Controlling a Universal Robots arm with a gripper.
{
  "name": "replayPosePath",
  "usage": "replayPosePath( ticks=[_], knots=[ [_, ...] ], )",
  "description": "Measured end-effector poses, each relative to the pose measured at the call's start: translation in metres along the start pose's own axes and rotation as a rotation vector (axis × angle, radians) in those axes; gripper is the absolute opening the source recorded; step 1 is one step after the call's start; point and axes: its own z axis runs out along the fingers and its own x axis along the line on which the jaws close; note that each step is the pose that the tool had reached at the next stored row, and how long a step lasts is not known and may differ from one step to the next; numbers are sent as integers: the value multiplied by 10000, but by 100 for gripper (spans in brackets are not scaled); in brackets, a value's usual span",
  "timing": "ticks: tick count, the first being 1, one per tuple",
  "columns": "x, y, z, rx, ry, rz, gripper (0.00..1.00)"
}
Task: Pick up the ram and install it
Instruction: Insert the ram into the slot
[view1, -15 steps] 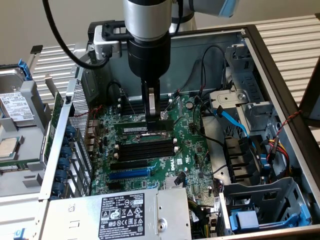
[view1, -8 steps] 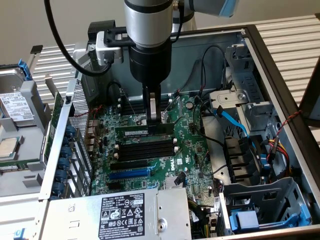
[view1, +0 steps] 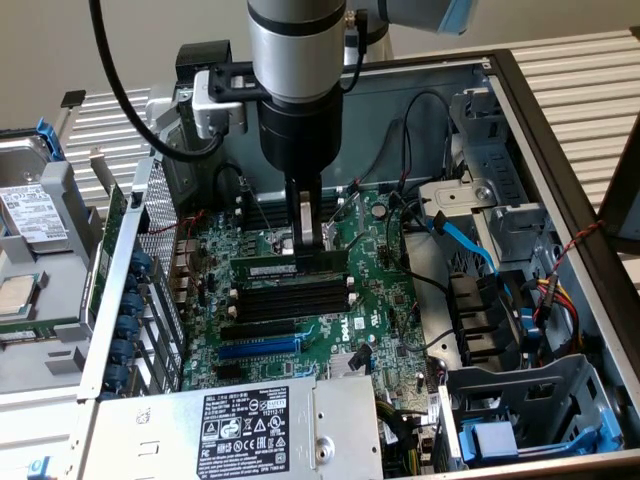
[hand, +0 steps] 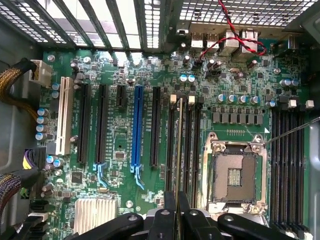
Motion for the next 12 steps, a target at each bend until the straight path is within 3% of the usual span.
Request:
replayPosePath(
  ticks=[2, 12],
  knots=[
    [-2, 2, 4, 25, 1, -68, 13],
    [-28, 4, 7, 26, 10, -112, 13]
  ],
)
